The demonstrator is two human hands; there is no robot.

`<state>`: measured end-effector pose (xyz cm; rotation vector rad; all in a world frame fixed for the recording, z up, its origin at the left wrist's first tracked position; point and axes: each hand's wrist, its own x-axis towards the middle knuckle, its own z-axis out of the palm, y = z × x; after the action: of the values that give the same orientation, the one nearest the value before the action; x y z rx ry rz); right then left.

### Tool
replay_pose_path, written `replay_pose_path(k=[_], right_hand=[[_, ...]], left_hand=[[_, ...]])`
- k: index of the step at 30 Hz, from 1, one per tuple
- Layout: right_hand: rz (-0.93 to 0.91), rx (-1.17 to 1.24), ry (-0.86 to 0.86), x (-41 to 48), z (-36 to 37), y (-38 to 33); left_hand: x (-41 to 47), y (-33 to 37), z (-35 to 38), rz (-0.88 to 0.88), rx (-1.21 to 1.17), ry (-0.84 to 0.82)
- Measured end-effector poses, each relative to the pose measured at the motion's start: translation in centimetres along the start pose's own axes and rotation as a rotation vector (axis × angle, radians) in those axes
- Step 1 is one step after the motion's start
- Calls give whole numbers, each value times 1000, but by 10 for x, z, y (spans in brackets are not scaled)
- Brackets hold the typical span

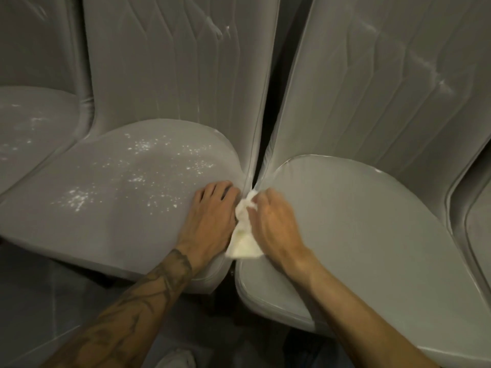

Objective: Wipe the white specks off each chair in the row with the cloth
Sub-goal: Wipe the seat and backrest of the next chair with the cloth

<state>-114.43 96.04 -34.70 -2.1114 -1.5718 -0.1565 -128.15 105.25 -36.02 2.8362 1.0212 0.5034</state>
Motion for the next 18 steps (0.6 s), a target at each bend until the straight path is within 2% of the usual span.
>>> replay_pose_path(k=[2, 4, 9, 12, 15, 18], right_hand=[[-83, 46, -91, -27, -10, -3], [-103, 16, -91, -17, -12, 7], [95, -80, -76, 40, 1, 21], [21, -13, -48, -13, -7, -4], [-96, 68, -114, -76, -33, -20], [-103, 33, -108, -70, -31, -15]], left_hand=[[0, 1, -3, -16, -13, -3], [-1, 3, -5, -35, -21, -18], [1, 3, -4, -23, -13, -18], [0, 3, -5, -31, -20, -5], [-1, 3, -3, -24, -25, 23], [-2, 3, -3, -29, -22, 23]])
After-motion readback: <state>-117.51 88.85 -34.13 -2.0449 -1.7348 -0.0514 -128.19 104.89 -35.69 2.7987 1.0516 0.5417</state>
